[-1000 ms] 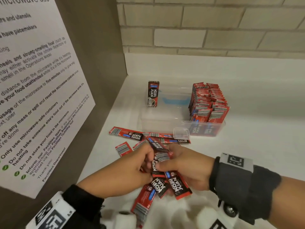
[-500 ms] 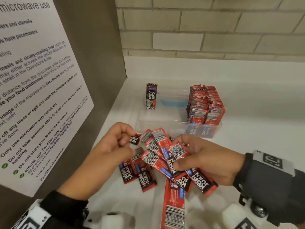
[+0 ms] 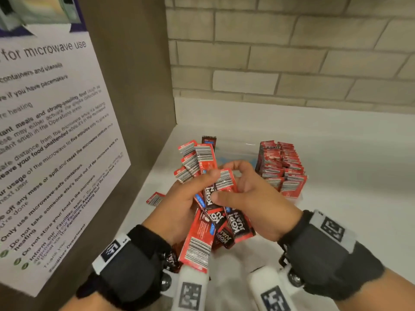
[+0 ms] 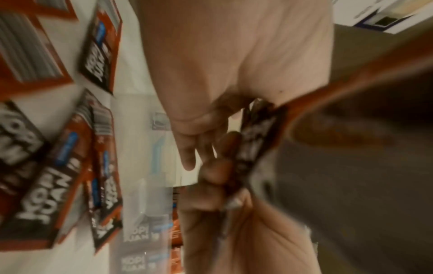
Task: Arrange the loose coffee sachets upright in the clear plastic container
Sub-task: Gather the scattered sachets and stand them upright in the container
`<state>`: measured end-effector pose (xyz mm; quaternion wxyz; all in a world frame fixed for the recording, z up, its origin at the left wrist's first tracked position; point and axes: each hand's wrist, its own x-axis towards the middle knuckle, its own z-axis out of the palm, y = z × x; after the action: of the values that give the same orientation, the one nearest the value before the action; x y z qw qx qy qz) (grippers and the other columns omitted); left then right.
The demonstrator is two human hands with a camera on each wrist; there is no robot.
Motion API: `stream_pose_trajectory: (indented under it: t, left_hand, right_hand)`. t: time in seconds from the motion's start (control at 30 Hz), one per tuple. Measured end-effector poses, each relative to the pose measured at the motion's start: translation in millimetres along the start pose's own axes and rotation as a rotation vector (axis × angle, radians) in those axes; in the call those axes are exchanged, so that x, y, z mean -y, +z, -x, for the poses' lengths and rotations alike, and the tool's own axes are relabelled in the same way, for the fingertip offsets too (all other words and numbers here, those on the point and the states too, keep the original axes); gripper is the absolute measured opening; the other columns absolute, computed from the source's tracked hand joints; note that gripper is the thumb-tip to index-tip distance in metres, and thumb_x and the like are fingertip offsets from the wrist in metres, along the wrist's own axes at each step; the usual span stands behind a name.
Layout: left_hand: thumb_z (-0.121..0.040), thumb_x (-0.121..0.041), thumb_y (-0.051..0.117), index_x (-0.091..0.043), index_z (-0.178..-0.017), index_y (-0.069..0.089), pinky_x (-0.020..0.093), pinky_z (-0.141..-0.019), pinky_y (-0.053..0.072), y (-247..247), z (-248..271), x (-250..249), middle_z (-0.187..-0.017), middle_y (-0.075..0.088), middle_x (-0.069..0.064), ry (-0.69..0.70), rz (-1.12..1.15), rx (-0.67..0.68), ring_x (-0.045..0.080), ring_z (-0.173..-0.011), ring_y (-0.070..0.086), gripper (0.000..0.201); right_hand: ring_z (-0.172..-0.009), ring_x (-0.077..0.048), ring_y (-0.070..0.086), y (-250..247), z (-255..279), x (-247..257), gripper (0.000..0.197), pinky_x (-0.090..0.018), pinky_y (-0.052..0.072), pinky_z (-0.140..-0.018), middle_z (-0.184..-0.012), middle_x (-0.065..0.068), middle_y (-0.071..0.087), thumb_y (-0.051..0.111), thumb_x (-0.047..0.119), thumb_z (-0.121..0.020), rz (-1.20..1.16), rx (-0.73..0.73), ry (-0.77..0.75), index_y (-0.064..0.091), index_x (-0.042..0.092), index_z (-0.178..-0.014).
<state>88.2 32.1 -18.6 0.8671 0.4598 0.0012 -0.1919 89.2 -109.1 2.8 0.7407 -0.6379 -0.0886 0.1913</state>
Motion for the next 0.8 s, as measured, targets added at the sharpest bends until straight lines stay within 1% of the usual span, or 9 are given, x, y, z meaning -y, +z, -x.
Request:
stream_pose_trajectory:
  t: [0.07, 0.13, 0.3, 0.43, 0.5, 0.57, 0.63, 0.7, 0.8]
  left_hand:
    - [-0.067, -0.022, 0.073, -0.005, -0.105, 0.069, 0.041, -0.081, 0.053, 3, -9, -2, -0.101, 0.070, 0.018, -0.041, 0.044, -0.040, 0.029, -0.079, 0.068, 0.041]
    - [-0.070, -0.023, 0.066, -0.004, -0.100, 0.070, 0.039, -0.079, 0.051, 5, -14, -3, -0.093, 0.069, 0.018, -0.060, 0.114, -0.050, 0.029, -0.075, 0.066, 0.036]
    - [-0.082, -0.032, 0.059, -0.007, -0.110, 0.069, 0.038, -0.080, 0.053, 6, -18, -1, -0.101, 0.069, 0.017, -0.038, 0.169, -0.086, 0.027, -0.084, 0.068, 0.039]
    - [-0.084, -0.037, 0.056, -0.013, -0.105, 0.072, 0.036, -0.071, 0.054, 8, -14, 4, -0.100, 0.071, 0.014, -0.003, 0.214, -0.064, 0.025, -0.084, 0.071, 0.036]
    - [-0.085, -0.038, 0.054, -0.017, -0.094, 0.077, 0.035, -0.069, 0.054, 9, -12, 6, -0.095, 0.073, 0.013, 0.015, 0.225, -0.063, 0.024, -0.081, 0.072, 0.032]
    - [-0.084, -0.038, 0.055, -0.016, -0.095, 0.076, 0.035, -0.068, 0.056, 9, -11, 7, -0.094, 0.073, 0.014, 0.013, 0.229, -0.069, 0.025, -0.078, 0.072, 0.033]
    - [-0.082, -0.038, 0.058, -0.013, -0.109, 0.071, 0.038, -0.071, 0.056, 7, -11, 6, -0.097, 0.071, 0.016, 0.004, 0.218, -0.091, 0.028, -0.080, 0.071, 0.038]
    - [-0.080, -0.037, 0.060, -0.014, -0.116, 0.066, 0.039, -0.070, 0.055, 5, -12, 4, -0.096, 0.070, 0.016, 0.018, 0.207, -0.105, 0.028, -0.078, 0.070, 0.043]
    - [-0.075, -0.033, 0.062, -0.011, -0.106, 0.068, 0.036, -0.064, 0.057, 9, -12, 3, -0.088, 0.069, 0.014, 0.052, 0.232, -0.073, 0.025, -0.071, 0.069, 0.039]
  right_hand:
    - [-0.087, -0.026, 0.065, 0, -6, 0, 0.041, -0.047, 0.053, -0.086, -0.098, -0.013, 0.065, 0.061, -0.008, -0.083, 0.074, -0.019, -0.022, 0.036, 0.016, -0.106]
    - [-0.089, -0.022, 0.066, -1, -12, -1, 0.041, -0.044, 0.054, -0.086, -0.101, -0.008, 0.065, 0.064, -0.001, -0.083, 0.189, -0.066, -0.057, 0.036, 0.019, -0.106]
    - [-0.100, -0.011, 0.061, -1, -20, -7, 0.044, -0.034, 0.052, -0.090, -0.114, 0.000, 0.058, 0.071, 0.014, -0.081, 0.496, -0.196, -0.198, 0.045, 0.030, -0.111]
    - [-0.106, -0.010, 0.048, 0, -21, -9, 0.061, -0.026, 0.040, -0.093, -0.109, 0.007, 0.051, 0.070, 0.029, -0.080, 0.817, -0.256, -0.326, 0.044, 0.034, -0.135]
    - [-0.104, -0.009, 0.034, -1, -20, -9, 0.063, -0.031, 0.030, -0.086, -0.109, 0.009, 0.046, 0.064, 0.050, -0.078, 1.052, -0.308, -0.390, 0.037, 0.044, -0.135]
    - [-0.104, -0.007, 0.022, -3, -20, -9, 0.072, -0.029, 0.017, -0.080, -0.113, 0.010, 0.035, 0.057, 0.067, -0.071, 1.240, -0.397, -0.403, 0.038, 0.045, -0.136]
    - [-0.105, -0.006, 0.023, -3, -18, -10, 0.077, -0.028, 0.018, -0.082, -0.111, 0.011, 0.028, 0.061, 0.069, -0.065, 1.213, -0.449, -0.433, 0.043, 0.038, -0.133]
    - [-0.103, -0.005, 0.033, -1, -16, -11, 0.061, -0.024, 0.029, -0.084, -0.105, 0.012, 0.032, 0.069, 0.059, -0.064, 1.030, -0.448, -0.495, 0.048, 0.033, -0.115]
    - [-0.089, 0.009, 0.039, 3, -14, -11, 0.039, -0.007, 0.034, -0.075, -0.094, 0.018, 0.037, 0.077, 0.038, -0.069, 0.843, -0.375, -0.488, 0.048, 0.030, -0.093]
